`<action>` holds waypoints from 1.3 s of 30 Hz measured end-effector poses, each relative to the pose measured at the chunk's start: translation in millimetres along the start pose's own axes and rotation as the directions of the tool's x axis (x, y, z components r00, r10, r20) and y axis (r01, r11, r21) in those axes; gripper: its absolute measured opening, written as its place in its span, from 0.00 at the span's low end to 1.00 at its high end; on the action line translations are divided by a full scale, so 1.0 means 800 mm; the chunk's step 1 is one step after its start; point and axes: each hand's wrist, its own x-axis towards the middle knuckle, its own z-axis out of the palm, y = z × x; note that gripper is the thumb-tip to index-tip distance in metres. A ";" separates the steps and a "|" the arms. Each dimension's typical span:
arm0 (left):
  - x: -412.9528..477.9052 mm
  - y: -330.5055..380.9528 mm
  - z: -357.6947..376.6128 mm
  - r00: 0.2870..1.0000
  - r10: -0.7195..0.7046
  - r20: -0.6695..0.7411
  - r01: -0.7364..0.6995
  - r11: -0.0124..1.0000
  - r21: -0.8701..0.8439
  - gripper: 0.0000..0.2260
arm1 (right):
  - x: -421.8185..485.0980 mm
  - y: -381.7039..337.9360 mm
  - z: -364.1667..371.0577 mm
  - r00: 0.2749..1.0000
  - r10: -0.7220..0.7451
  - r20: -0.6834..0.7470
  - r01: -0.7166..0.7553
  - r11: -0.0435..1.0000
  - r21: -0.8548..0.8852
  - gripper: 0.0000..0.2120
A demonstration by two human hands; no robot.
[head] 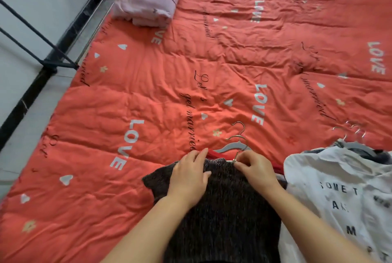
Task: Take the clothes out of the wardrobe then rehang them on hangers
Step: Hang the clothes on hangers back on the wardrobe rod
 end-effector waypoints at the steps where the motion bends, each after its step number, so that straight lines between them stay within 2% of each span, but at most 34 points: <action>1: -0.010 0.000 -0.012 1.000 0.013 -0.028 -0.013 1.000 0.001 0.27 | -0.016 -0.017 -0.004 0.999 -0.034 -0.005 0.034 0.999 0.018 0.09; 5: -0.072 -0.017 -0.057 0.997 0.021 -0.076 -0.020 1.000 0.014 0.26 | -0.079 -0.102 -0.013 0.983 -0.183 -0.014 0.183 0.980 0.079 0.14; 8: -0.140 -0.048 -0.095 0.979 -0.011 -0.204 -0.006 0.997 -0.078 0.23 | -0.130 -0.174 -0.009 0.951 -0.310 -0.022 0.310 0.947 0.077 0.13; 12: -0.256 -0.090 -0.162 0.894 -0.101 -0.436 -0.030 0.959 -0.283 0.22 | -0.206 -0.273 0.012 0.864 -0.503 -0.031 0.504 0.864 0.021 0.03; 14: -0.323 -0.115 -0.197 0.828 -0.165 -0.536 -0.035 0.939 -0.343 0.21 | -0.250 -0.326 0.029 0.784 -0.621 -0.025 0.620 0.784 -0.028 0.07; 17: -0.433 -0.162 -0.247 0.683 -0.245 -0.688 -0.015 0.937 -0.349 0.20 | -0.319 -0.396 0.063 0.627 -0.778 0.032 0.773 0.617 -0.150 0.19; 20: -0.553 -0.213 -0.286 0.525 -0.325 -0.787 0.061 0.936 -0.347 0.20 | -0.391 -0.458 0.106 0.379 -0.922 0.079 0.889 0.340 -0.306 0.28; 23: -0.677 -0.262 -0.307 0.369 -0.372 -0.852 0.145 0.928 -0.343 0.20 | -0.468 -0.516 0.157 0.169 -0.972 0.162 0.916 0.094 -0.391 0.35; 26: -0.794 -0.302 -0.313 0.246 -0.395 -0.885 0.219 0.912 -0.346 0.21 | -0.544 -0.570 0.215 -0.032 -0.978 0.206 0.927 -0.106 -0.360 0.40; 29: -0.901 -0.334 -0.313 0.148 -0.427 -0.892 0.319 0.874 -0.366 0.22 | -0.622 -0.622 0.273 -0.214 -0.958 0.192 0.919 -0.264 -0.293 0.39; 31: -0.965 -0.353 -0.311 0.095 -0.463 -0.881 0.372 0.838 -0.400 0.25 | -0.674 -0.654 0.309 -0.304 -0.931 0.204 0.905 -0.348 -0.243 0.36; 35: -1.075 -0.385 -0.295 -0.054 -0.513 -0.857 0.508 0.724 -0.466 0.26 | -0.769 -0.709 0.379 -0.475 -0.856 0.204 0.849 -0.506 -0.148 0.35; 37: -1.121 -0.399 -0.283 -0.101 -0.504 -0.858 0.607 0.652 -0.455 0.30 | -0.811 -0.735 0.414 -0.561 -0.808 0.178 0.805 -0.583 -0.108 0.34; 39: -1.165 -0.413 -0.268 -0.117 -0.491 -0.863 0.705 0.571 -0.420 0.36 | -0.849 -0.761 0.452 -0.635 -0.756 0.158 0.759 -0.649 -0.057 0.33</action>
